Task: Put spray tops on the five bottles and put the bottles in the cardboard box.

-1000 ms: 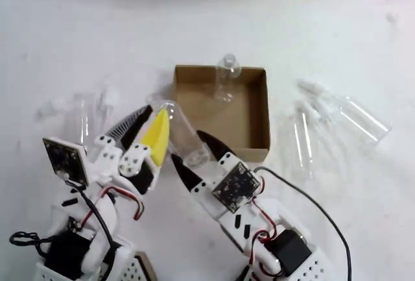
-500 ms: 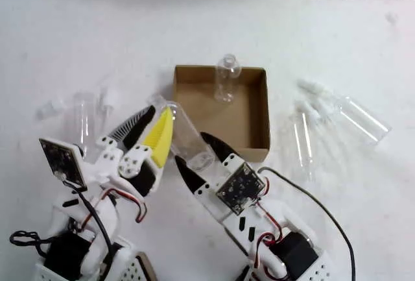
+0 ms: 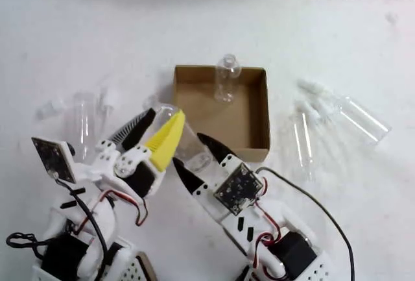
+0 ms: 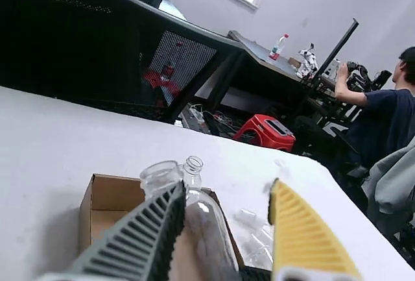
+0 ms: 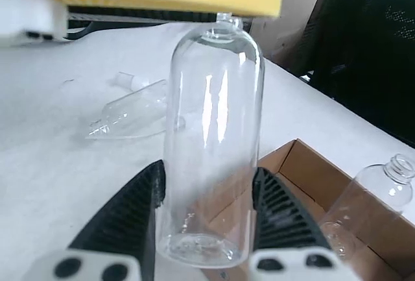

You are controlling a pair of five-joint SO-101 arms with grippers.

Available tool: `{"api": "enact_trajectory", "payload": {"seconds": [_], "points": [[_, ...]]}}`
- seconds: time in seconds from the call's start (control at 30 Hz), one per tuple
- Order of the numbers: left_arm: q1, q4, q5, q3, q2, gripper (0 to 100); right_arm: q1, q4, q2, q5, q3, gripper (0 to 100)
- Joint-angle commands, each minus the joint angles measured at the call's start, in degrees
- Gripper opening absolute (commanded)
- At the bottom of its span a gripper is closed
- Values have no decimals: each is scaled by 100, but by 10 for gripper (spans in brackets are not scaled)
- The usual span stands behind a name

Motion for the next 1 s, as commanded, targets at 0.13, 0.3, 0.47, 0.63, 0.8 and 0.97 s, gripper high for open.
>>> {"api": "enact_trajectory", "payload": {"seconds": [0.13,0.3,0.47,0.63,0.8,0.97], "points": [[-92,264,193,-246,66,211,-40,-312,-66,44,-105,16],[-92,229,519,-255,66,211,-40,-295,-66,44,-211,16],[-92,185,527,-237,66,207,-40,-259,-75,44,-325,16],[-92,-387,527,185,66,207,-48,-251,-75,44,-334,16],[-92,-651,527,334,66,98,-66,-4,-75,35,-545,16],[-92,-651,519,343,66,55,-48,66,-75,35,-624,16]]}}
